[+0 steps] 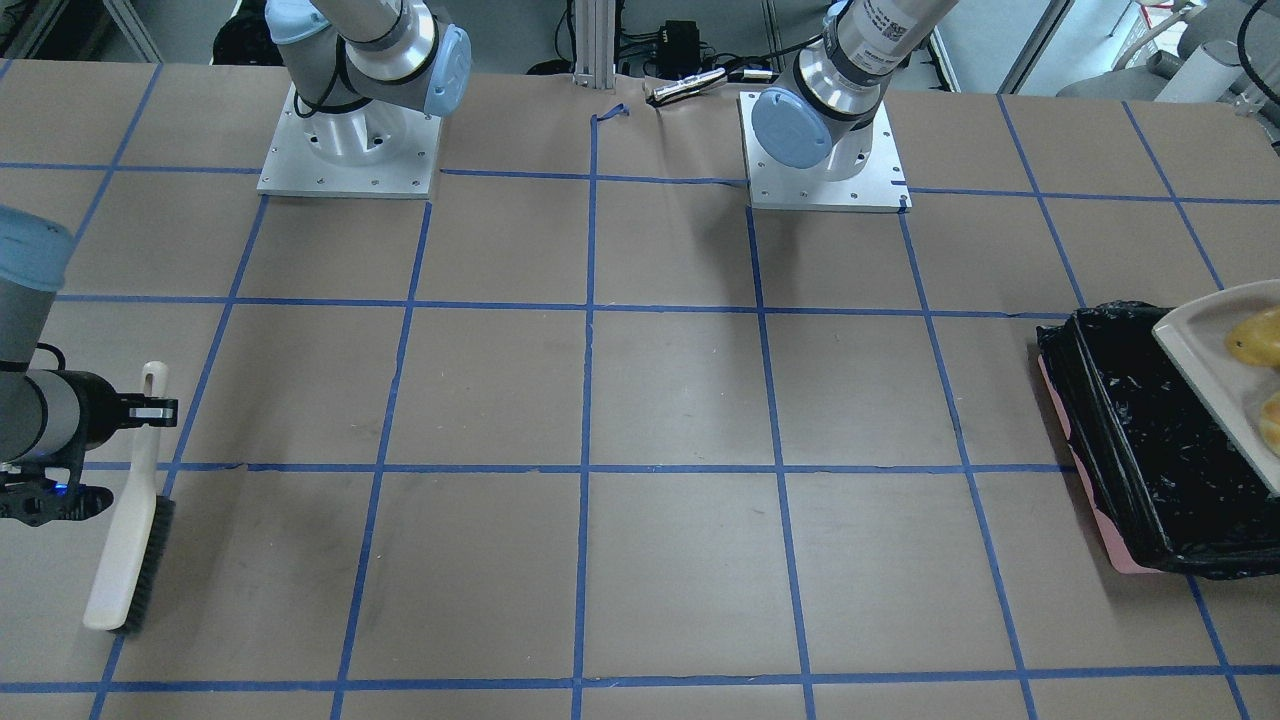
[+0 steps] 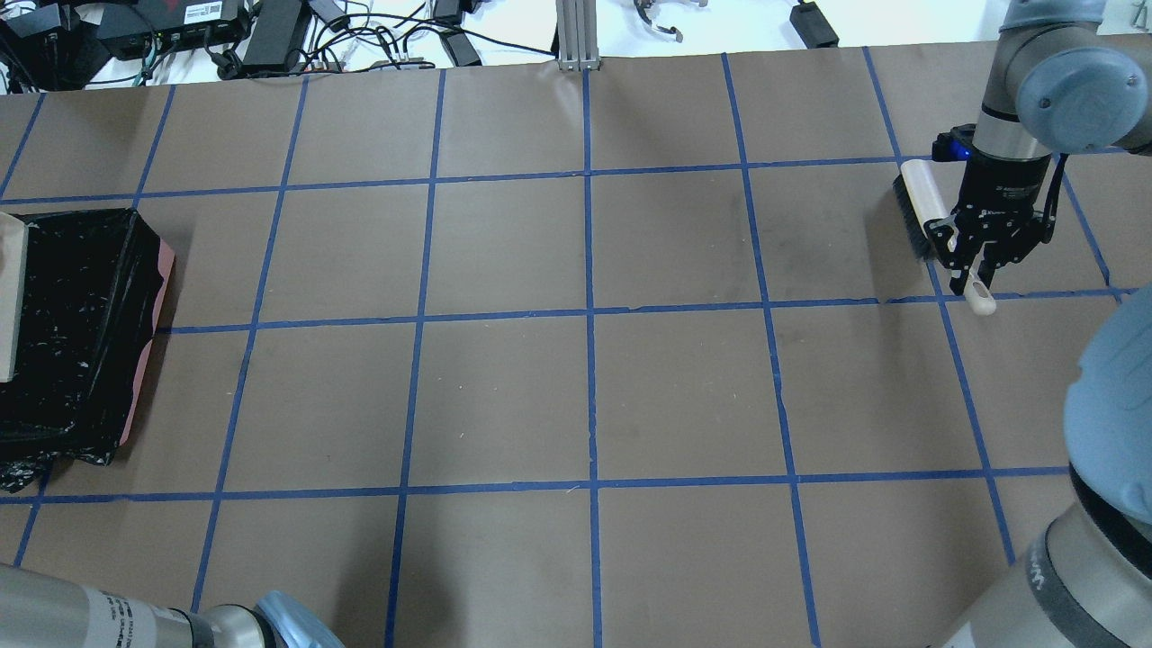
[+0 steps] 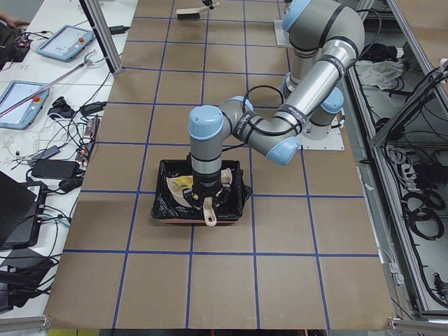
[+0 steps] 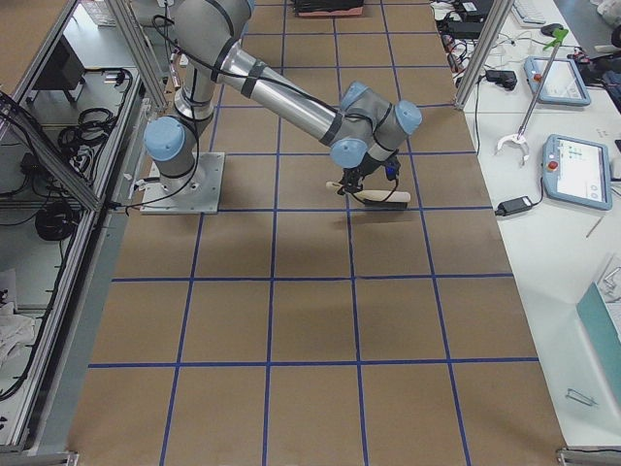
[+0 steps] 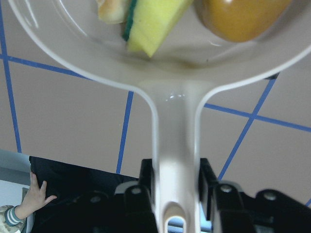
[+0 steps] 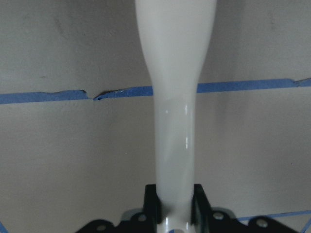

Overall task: Sweep and dump trash into bin
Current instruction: 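Tip the dustpan over the black crate with the left gripper while the right lowers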

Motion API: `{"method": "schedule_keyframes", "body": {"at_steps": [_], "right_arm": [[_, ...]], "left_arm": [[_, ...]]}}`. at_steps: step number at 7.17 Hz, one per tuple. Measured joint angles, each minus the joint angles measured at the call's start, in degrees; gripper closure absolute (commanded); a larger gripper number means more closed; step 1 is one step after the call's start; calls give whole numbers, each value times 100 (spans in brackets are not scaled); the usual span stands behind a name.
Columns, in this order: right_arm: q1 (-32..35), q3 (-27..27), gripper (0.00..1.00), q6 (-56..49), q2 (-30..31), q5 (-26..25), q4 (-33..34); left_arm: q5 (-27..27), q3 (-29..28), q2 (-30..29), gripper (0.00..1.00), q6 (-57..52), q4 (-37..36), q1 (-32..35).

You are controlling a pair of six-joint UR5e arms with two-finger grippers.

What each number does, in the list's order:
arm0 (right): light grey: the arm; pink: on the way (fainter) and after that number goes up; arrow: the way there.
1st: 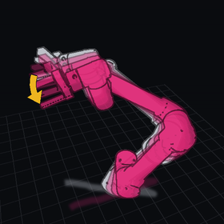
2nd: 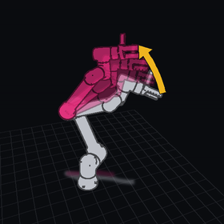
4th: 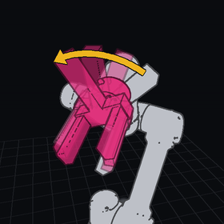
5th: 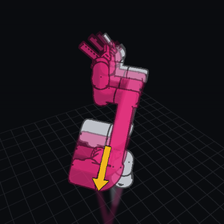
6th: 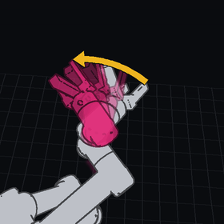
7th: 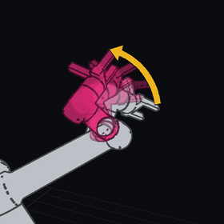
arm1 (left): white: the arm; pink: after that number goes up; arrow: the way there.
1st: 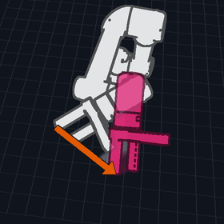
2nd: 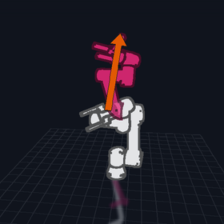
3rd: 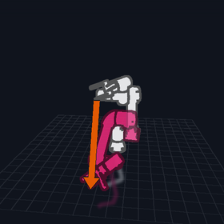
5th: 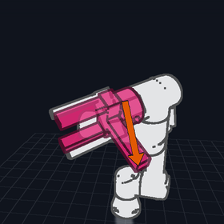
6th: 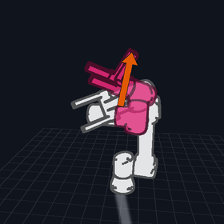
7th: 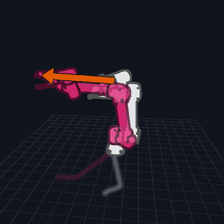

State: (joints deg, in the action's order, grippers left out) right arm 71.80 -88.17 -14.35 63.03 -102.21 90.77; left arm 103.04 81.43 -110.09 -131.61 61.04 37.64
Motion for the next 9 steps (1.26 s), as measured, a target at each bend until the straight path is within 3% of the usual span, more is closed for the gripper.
{"method": "schedule_keyframes", "body": {"at_steps": [4,5,6,9], "right_arm": [[64,-11,76,-56,-50,7,10],[73,-10,68,-60,-66,6,10],[83,-8,52,-65,-75,2,10],[85,-7,38,-200,-76,-15,11]], "left_arm": [[380,439,-83,100,-305,-660,6],[641,630,-86,100,-421,-988,40],[916,730,-91,100,-480,-1219,145],[1645,791,-97,100,-478,-1488,521]]}}
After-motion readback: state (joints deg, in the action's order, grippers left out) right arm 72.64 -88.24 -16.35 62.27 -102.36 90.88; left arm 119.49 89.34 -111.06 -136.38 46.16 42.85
